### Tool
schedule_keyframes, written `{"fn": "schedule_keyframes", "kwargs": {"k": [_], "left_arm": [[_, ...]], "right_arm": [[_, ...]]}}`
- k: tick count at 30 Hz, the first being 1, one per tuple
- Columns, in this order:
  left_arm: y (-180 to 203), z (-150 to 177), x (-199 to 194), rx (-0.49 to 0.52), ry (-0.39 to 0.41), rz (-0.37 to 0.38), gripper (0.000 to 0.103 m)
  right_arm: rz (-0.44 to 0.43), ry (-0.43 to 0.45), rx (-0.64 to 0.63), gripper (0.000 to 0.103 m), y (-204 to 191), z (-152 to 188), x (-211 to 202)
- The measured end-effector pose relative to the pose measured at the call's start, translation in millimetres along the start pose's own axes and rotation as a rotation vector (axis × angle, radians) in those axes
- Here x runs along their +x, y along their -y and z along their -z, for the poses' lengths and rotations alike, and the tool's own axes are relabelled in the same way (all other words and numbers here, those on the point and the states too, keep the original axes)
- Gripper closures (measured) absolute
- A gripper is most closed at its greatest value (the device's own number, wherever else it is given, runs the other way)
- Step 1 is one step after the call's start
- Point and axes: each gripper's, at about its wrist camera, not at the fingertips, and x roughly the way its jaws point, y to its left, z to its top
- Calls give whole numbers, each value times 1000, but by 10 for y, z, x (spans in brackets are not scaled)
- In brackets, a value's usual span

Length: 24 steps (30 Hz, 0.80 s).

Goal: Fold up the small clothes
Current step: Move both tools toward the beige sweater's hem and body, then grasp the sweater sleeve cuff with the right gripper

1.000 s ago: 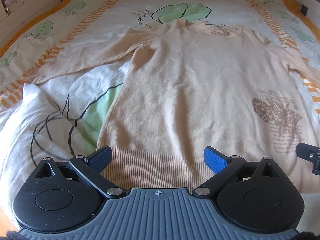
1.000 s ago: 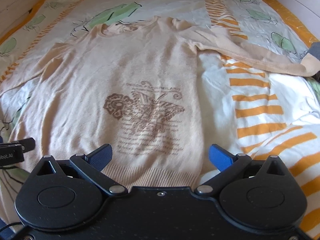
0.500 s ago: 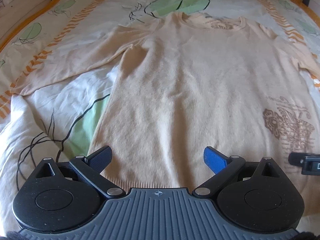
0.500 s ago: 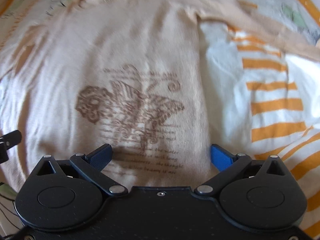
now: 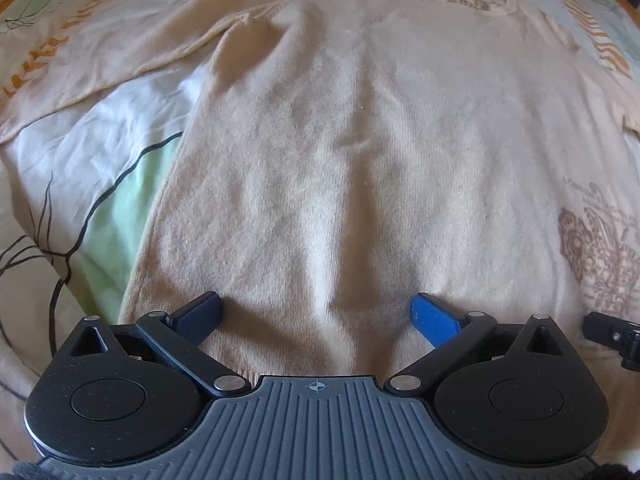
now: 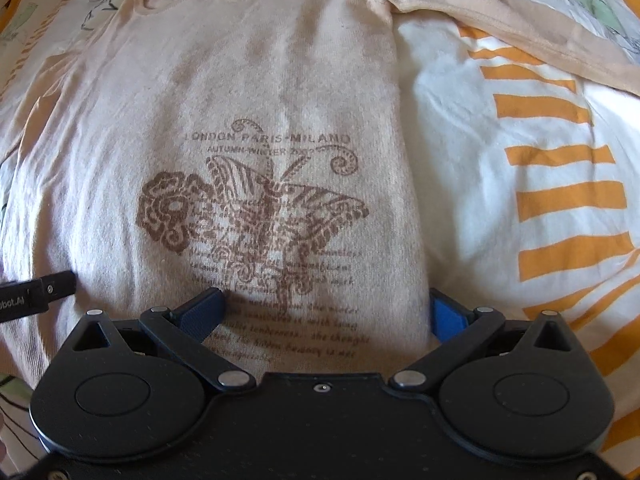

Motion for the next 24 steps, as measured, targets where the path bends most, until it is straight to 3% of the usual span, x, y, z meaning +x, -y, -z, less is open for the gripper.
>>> {"fn": "schedule_keyframes", "kwargs": {"k": [6,12,15,19,24], "left_arm": [[-28,-36,41,3,-5,7,0],[-36,-66,93,-4,4,-4,0],[0,-11,45,-6,15,-13,0],[17,25,28,-14,23,-19,0],[18,34,22,-31,19,-24,0]], "right_arm": [[-66,3,55,1,313,-146,-149],[-14,126,147,2,1009,-450,-525],[67,235,216,2,1422,-614,-738],[240,370,288,2,1964,-834,-885],[434,397,350,3,2495,-1061,-836]]}}
